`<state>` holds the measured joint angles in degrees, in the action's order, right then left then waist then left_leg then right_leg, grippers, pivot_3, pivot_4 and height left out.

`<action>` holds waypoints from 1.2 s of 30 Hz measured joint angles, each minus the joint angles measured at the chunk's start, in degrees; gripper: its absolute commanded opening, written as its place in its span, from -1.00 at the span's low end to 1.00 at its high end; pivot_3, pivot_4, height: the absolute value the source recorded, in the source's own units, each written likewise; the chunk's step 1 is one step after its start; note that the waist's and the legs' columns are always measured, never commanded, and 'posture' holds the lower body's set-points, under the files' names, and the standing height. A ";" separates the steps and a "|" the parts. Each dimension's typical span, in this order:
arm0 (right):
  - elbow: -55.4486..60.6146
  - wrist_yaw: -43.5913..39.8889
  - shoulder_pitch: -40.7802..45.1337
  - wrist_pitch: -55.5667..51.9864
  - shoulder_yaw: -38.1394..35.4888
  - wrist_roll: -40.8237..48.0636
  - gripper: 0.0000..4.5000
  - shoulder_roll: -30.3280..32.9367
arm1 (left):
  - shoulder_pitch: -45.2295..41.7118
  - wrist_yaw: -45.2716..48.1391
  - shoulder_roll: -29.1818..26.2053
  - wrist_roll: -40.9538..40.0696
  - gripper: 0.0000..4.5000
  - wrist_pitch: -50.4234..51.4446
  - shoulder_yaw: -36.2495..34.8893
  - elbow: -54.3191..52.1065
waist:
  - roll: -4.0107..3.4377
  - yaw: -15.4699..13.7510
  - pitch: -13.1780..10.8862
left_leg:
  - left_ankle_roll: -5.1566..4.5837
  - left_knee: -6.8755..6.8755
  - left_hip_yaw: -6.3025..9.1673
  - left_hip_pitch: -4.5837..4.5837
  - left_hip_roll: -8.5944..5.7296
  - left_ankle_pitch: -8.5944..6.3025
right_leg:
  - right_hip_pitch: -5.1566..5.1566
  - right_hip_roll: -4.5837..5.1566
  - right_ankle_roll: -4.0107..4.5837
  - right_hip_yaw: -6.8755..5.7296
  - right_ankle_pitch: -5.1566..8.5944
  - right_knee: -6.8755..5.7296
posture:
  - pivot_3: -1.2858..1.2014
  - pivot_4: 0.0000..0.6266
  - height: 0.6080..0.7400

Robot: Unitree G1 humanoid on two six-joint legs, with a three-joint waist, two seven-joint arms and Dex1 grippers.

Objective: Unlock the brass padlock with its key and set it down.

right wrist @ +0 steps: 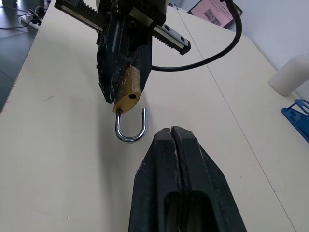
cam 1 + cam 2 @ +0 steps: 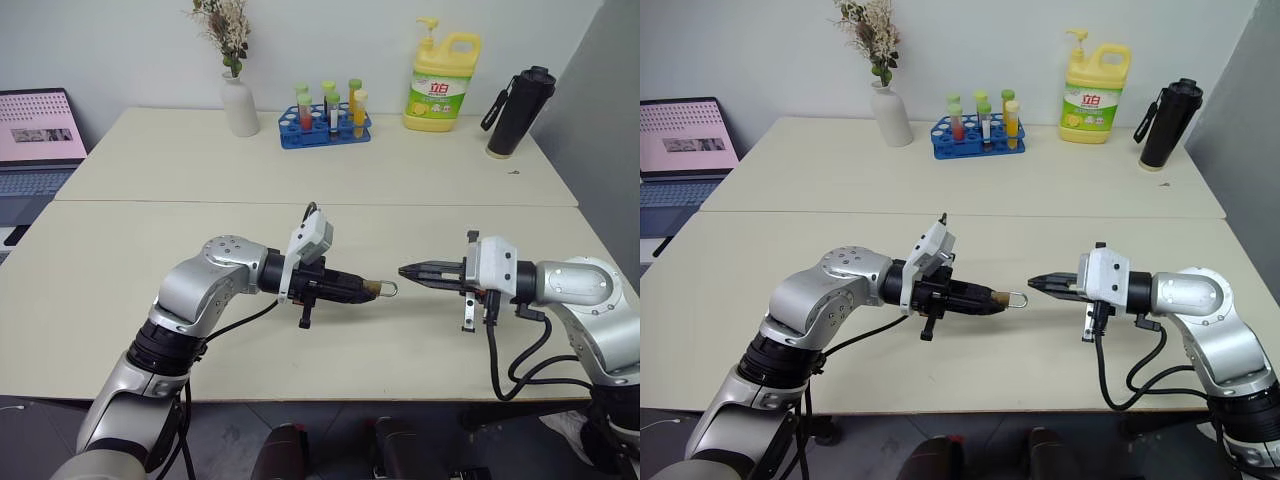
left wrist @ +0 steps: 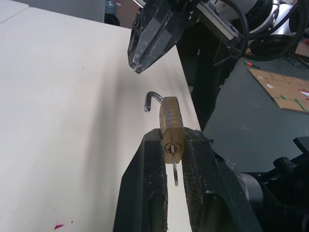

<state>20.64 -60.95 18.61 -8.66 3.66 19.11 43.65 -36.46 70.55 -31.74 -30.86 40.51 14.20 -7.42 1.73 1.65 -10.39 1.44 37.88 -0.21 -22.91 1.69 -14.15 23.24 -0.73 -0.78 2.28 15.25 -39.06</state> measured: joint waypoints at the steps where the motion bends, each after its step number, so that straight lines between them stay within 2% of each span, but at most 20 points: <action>1: 0.07 0.00 0.00 -0.14 0.04 0.00 -1.00 -0.04 | 0.00 0.00 0.02 0.01 -0.94 -0.02 0.00 0.00 | 0.00 0.00 0.00 | 0.00 0.00 0.00 0.00 0.00 0.00 | 0.00 0.00 0.00 -0.01 0.00 0.00 | 0.03 -0.52 1.00; 23: -2.19 -3.38 1.51 1.09 4.42 -2.14 -1.00 -0.82 | 0.10 0.46 0.13 -0.65 -0.94 0.29 0.00 -1.38 | 0.00 0.02 0.00 | 0.00 0.00 0.01 0.01 0.00 0.00 | 0.00 0.00 0.00 -0.02 0.00 0.00 | 0.03 -0.52 1.00; 36: -4.19 -5.71 0.75 1.73 4.57 -2.14 -1.00 -0.92 | 0.92 0.18 0.10 -2.12 -0.94 1.61 -0.09 -1.59 | 0.00 0.00 0.00 | 0.00 0.00 0.00 0.00 0.01 0.00 | 0.00 0.00 0.00 0.00 0.00 0.01 | 0.03 -0.52 1.00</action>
<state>16.45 -66.67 19.37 -6.93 8.23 16.97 42.73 -35.54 70.72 -31.64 -32.98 42.12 14.11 -9.01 1.73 1.65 -10.39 1.44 37.88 -0.21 -22.91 1.70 -14.15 23.24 -0.73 -0.78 2.27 15.25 -39.05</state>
